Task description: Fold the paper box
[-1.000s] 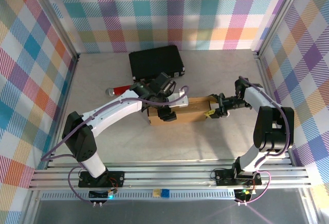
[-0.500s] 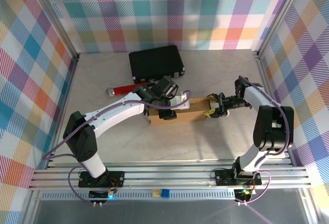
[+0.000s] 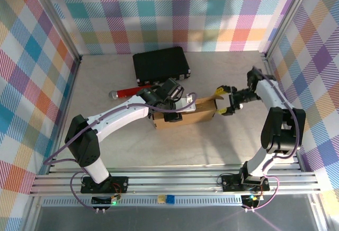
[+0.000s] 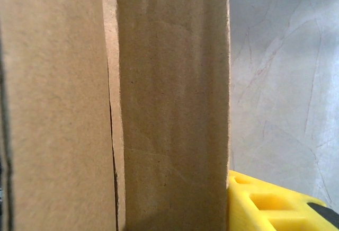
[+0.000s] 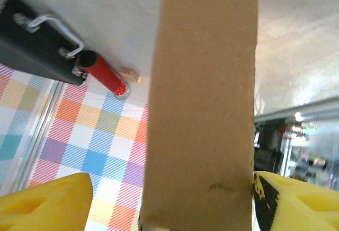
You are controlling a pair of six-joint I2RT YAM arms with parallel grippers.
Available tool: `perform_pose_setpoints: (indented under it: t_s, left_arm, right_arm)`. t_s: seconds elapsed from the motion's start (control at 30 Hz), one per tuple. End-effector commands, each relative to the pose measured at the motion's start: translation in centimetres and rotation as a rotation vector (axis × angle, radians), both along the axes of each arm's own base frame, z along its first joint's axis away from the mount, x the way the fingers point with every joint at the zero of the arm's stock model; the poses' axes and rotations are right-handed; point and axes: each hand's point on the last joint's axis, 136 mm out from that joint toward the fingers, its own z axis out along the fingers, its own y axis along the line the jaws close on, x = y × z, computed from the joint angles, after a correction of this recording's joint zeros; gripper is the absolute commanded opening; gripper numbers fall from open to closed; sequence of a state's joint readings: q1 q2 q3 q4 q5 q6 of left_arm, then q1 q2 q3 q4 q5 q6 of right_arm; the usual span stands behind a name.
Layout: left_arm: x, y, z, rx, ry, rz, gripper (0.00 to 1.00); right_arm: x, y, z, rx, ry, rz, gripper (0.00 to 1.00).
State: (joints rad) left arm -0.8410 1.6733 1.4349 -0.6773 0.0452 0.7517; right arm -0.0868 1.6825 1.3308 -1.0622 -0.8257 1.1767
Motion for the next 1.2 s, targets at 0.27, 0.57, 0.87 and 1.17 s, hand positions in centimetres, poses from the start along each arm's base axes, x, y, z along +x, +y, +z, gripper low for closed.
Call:
perform_pose_setpoints:
  t_s: [0.27, 0.57, 0.87, 1.17]
  left_arm:
    - [-1.9, 1.9, 1.1, -0.014, 0.064, -0.015, 0.51]
    - [-2.8, 3.2, 1.0, -0.004, 0.086, -0.007, 0.53]
    - [-3.0, 3.6, 0.8, 0.004, 0.087, -0.008, 0.54]
    - [-3.1, 3.7, 0.7, 0.001, 0.09, -0.008, 0.54]
  right_arm:
    - [1.9, -6.6, 10.4, -0.601, -0.859, 0.341, 0.62]
    - [-1.5, -2.1, 12.3, -0.892, -1.432, 0.883, 0.6]
    - [-5.7, 1.2, 8.0, -0.772, -1.551, 1.292, 0.54]
    - [-6.3, 2.2, 4.9, -0.729, -1.561, 1.525, 0.53]
